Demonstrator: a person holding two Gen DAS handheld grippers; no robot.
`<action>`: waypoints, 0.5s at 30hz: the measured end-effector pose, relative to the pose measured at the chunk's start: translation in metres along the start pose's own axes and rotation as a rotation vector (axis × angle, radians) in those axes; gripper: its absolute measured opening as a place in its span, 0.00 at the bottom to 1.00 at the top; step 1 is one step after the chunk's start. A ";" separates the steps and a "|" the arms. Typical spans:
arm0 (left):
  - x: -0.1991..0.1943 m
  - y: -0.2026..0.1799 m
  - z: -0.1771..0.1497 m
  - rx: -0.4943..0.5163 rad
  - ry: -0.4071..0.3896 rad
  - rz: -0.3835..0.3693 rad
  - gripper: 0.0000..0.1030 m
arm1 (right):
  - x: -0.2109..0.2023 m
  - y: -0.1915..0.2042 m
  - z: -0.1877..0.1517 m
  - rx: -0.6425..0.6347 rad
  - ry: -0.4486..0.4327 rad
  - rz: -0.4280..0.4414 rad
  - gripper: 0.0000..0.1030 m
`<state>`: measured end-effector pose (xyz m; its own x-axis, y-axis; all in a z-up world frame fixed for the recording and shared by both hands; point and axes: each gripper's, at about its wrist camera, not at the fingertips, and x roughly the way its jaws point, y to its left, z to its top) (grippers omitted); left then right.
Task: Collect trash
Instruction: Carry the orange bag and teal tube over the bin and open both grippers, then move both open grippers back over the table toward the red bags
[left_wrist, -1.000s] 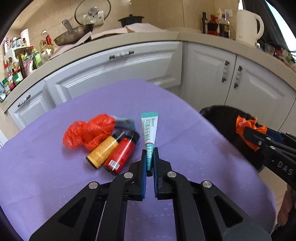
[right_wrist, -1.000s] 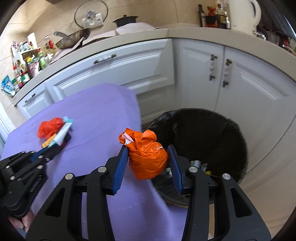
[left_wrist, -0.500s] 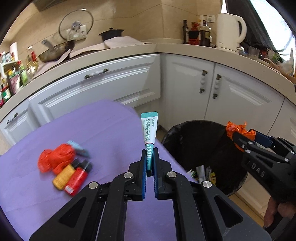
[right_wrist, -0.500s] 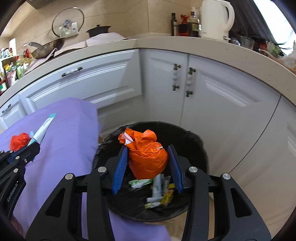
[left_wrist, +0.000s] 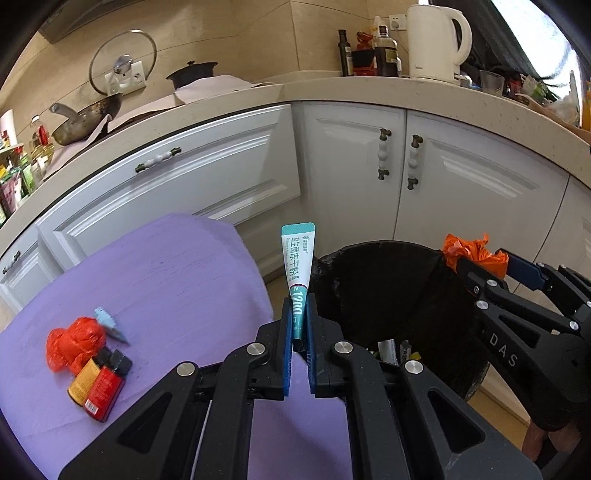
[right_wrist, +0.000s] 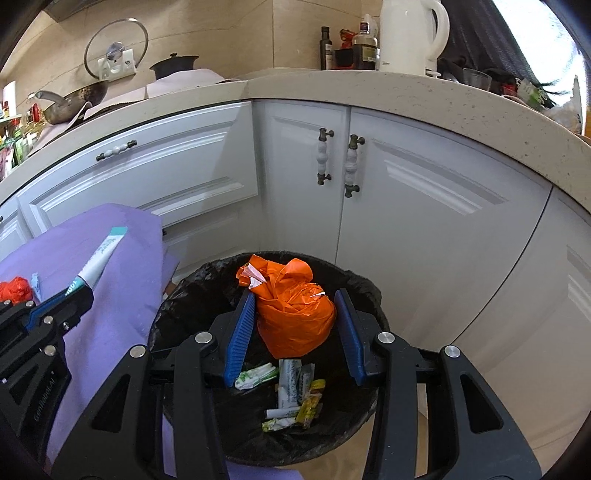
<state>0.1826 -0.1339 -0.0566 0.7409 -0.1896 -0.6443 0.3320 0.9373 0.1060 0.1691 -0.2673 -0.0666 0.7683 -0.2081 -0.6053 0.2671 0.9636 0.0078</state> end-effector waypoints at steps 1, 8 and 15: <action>0.002 -0.002 0.001 0.007 0.001 -0.004 0.08 | 0.002 -0.002 0.001 0.004 -0.003 -0.001 0.46; 0.006 -0.003 -0.001 0.003 0.005 0.012 0.35 | 0.001 -0.007 0.001 0.016 -0.005 -0.017 0.54; -0.010 0.012 -0.004 -0.024 -0.006 0.028 0.45 | -0.009 0.008 -0.003 0.013 0.017 0.006 0.54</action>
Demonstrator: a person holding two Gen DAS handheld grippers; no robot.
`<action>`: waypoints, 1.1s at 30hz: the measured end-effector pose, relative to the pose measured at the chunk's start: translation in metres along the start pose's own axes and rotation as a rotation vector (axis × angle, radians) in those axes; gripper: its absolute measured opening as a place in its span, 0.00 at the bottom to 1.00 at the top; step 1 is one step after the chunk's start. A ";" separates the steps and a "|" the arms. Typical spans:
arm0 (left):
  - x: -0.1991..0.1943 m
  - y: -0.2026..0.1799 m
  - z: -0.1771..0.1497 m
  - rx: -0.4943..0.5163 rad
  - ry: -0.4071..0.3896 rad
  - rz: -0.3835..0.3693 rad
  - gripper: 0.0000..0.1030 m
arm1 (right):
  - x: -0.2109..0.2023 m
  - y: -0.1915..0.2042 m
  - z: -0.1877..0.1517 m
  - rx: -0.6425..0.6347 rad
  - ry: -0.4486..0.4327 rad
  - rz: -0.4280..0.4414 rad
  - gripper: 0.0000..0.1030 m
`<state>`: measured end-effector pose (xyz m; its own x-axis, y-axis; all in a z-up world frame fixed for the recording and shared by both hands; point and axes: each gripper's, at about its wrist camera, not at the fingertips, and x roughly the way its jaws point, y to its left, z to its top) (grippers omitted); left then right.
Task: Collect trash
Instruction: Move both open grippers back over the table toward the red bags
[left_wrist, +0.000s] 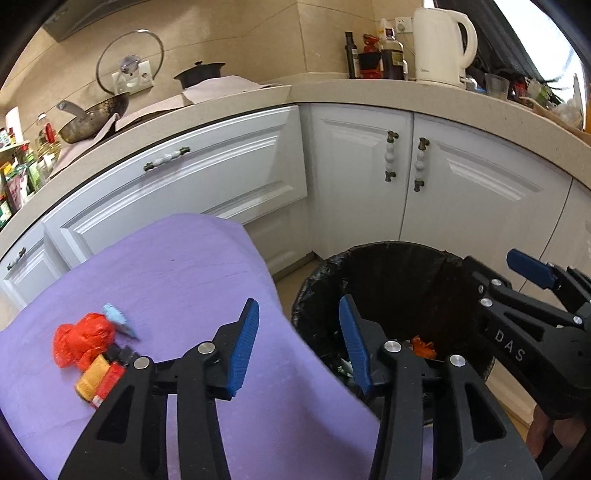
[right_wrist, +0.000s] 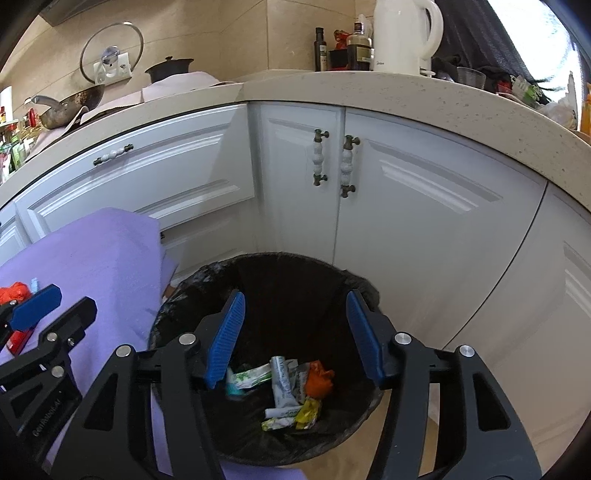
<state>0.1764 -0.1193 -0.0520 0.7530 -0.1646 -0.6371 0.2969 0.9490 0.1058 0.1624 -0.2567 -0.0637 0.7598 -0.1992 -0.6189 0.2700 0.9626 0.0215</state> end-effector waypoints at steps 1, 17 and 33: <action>-0.003 0.003 -0.001 -0.003 0.001 0.005 0.46 | -0.003 0.005 -0.001 0.000 0.005 0.013 0.54; -0.056 0.120 -0.049 -0.153 0.022 0.199 0.50 | -0.038 0.131 -0.011 -0.122 0.032 0.233 0.54; -0.086 0.248 -0.103 -0.336 0.053 0.384 0.51 | -0.040 0.255 -0.031 -0.235 0.146 0.333 0.54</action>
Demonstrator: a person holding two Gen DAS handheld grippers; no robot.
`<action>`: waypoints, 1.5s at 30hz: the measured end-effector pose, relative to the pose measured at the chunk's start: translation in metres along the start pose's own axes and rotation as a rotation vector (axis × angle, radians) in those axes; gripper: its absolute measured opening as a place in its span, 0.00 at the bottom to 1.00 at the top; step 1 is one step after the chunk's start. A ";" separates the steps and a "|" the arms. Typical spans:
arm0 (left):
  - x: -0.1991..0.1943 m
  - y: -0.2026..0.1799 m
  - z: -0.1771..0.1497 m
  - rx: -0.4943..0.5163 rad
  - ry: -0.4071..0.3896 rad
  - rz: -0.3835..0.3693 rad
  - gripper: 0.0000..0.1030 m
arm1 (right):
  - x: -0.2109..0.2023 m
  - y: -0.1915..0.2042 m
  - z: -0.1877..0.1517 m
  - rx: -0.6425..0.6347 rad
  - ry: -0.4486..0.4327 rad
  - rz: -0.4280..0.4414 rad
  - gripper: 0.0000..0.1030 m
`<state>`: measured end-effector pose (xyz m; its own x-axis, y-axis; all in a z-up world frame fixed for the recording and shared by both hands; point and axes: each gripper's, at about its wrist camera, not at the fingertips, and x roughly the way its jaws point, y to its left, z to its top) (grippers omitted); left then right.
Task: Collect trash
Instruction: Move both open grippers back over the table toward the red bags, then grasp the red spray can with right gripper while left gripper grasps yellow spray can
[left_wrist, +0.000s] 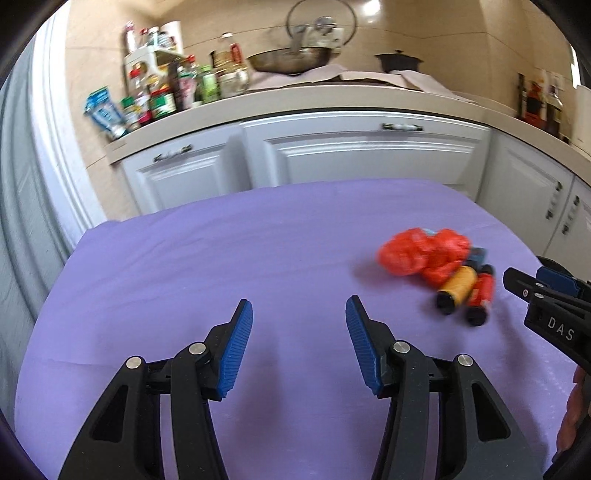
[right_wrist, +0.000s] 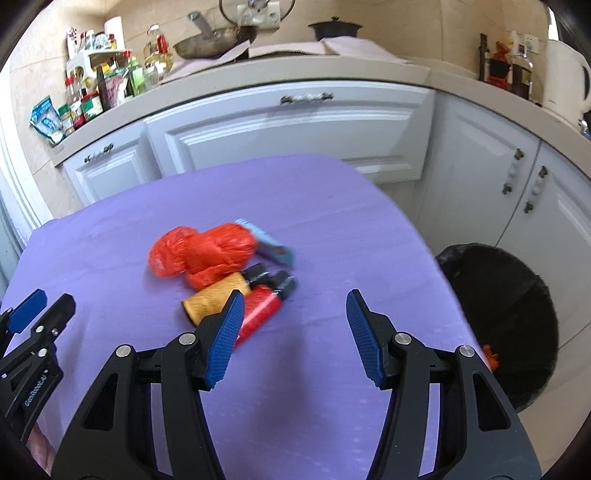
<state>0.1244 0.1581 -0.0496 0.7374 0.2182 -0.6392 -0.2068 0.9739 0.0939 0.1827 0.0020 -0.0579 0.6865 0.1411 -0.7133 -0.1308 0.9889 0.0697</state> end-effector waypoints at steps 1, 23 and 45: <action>0.002 0.005 -0.001 -0.005 0.003 0.003 0.51 | 0.005 0.005 0.001 -0.002 0.014 -0.004 0.54; 0.015 0.033 -0.008 -0.026 0.029 -0.037 0.53 | 0.032 0.009 -0.004 -0.013 0.093 -0.097 0.27; 0.008 -0.051 -0.002 0.089 0.020 -0.140 0.53 | -0.006 -0.044 -0.015 -0.008 0.004 -0.105 0.22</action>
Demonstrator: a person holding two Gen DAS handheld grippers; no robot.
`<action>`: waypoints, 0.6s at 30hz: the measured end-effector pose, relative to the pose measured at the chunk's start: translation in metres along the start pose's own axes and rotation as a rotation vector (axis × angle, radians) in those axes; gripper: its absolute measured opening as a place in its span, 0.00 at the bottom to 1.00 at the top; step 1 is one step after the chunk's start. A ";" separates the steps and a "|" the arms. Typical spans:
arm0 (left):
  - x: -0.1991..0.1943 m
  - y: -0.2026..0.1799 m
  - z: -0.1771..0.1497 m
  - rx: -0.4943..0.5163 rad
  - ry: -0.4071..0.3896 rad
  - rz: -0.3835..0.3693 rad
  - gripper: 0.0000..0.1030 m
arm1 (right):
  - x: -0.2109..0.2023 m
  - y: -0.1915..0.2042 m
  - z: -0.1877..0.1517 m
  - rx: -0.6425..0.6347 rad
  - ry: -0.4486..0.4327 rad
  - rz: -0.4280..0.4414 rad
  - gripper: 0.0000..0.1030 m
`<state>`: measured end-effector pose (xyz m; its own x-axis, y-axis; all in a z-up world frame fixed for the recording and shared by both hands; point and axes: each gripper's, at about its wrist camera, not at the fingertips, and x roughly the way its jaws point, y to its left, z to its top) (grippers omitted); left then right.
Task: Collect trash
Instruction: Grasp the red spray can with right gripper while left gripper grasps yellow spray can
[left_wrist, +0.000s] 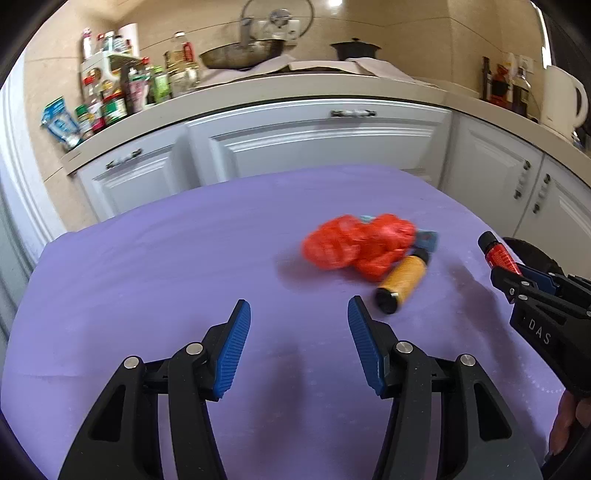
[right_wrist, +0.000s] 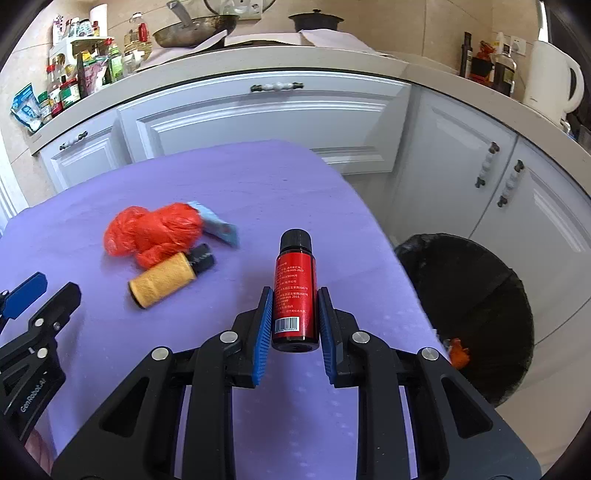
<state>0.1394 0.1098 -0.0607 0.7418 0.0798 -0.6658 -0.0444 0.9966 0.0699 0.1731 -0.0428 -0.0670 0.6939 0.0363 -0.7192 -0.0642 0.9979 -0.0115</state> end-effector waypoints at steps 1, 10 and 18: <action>0.001 -0.005 0.001 0.007 0.002 -0.006 0.53 | 0.000 -0.004 -0.001 0.004 0.000 0.001 0.23; 0.011 -0.036 0.009 0.061 0.012 -0.052 0.59 | -0.004 -0.028 -0.003 0.034 -0.011 0.020 0.23; 0.032 -0.052 0.013 0.098 0.060 -0.077 0.62 | -0.003 -0.035 -0.003 0.047 -0.012 0.038 0.23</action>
<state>0.1739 0.0607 -0.0763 0.6990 0.0076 -0.7151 0.0784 0.9931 0.0873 0.1714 -0.0782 -0.0664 0.7000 0.0742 -0.7103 -0.0571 0.9972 0.0478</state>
